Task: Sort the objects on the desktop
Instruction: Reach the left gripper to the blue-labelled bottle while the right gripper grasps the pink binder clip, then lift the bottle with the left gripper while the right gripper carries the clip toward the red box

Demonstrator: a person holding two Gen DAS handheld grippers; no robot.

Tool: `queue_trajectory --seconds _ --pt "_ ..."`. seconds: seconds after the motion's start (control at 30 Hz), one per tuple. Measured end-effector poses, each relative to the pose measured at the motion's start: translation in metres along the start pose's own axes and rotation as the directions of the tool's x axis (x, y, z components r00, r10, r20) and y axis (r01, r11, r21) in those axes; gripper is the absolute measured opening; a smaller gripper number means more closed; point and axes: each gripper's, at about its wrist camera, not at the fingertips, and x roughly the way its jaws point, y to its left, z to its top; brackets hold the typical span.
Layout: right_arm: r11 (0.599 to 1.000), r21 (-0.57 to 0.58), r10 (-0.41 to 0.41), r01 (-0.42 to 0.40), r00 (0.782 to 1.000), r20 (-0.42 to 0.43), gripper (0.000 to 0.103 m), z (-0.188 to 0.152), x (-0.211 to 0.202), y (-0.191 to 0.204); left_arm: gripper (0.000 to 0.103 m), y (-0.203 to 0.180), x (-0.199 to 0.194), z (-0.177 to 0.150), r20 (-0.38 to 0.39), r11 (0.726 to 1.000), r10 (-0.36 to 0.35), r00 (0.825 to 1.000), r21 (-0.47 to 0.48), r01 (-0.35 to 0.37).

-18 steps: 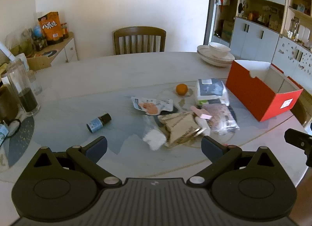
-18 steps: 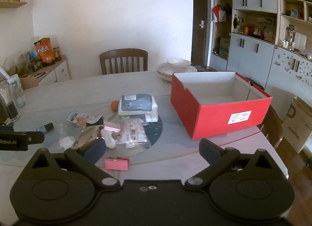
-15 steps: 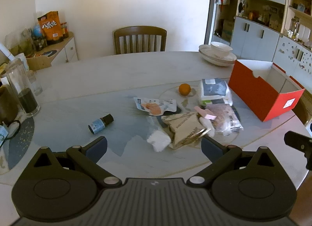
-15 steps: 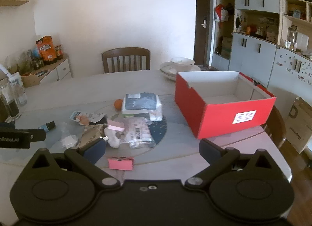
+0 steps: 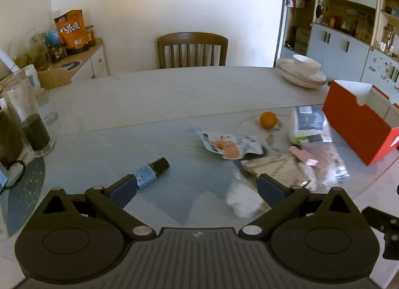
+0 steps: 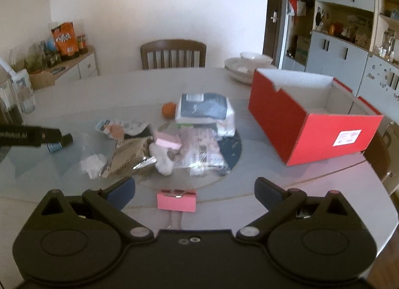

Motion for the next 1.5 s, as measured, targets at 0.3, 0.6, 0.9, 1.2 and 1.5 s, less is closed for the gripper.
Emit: queue_trajectory --seconds 0.3,0.6,0.9,1.2,1.5 --pt "1.000 -0.002 0.014 -0.014 0.994 -0.105 0.100 -0.008 0.045 0.014 0.103 0.024 0.054 -0.001 -0.025 0.997 0.043 0.999 0.068 -0.041" --pt "1.000 -0.012 0.017 -0.019 0.987 -0.159 0.095 -0.009 0.069 0.019 0.102 0.052 0.097 -0.002 -0.086 0.997 0.051 0.995 0.070 -0.045" --pt "0.999 -0.013 0.027 -0.030 0.978 -0.206 0.082 -0.011 0.084 0.021 0.083 0.055 0.107 -0.003 -0.101 0.996 0.043 0.994 0.086 -0.034" --pt "0.999 -0.011 0.030 -0.033 0.976 -0.216 0.069 -0.007 0.090 0.020 0.049 0.055 0.112 -0.003 -0.117 0.996 0.010 0.993 0.089 0.000" --pt "0.999 -0.021 0.024 -0.029 0.977 -0.213 0.049 -0.003 0.089 0.017 0.023 0.045 0.110 0.000 -0.135 0.992 -0.022 0.991 0.122 0.039"
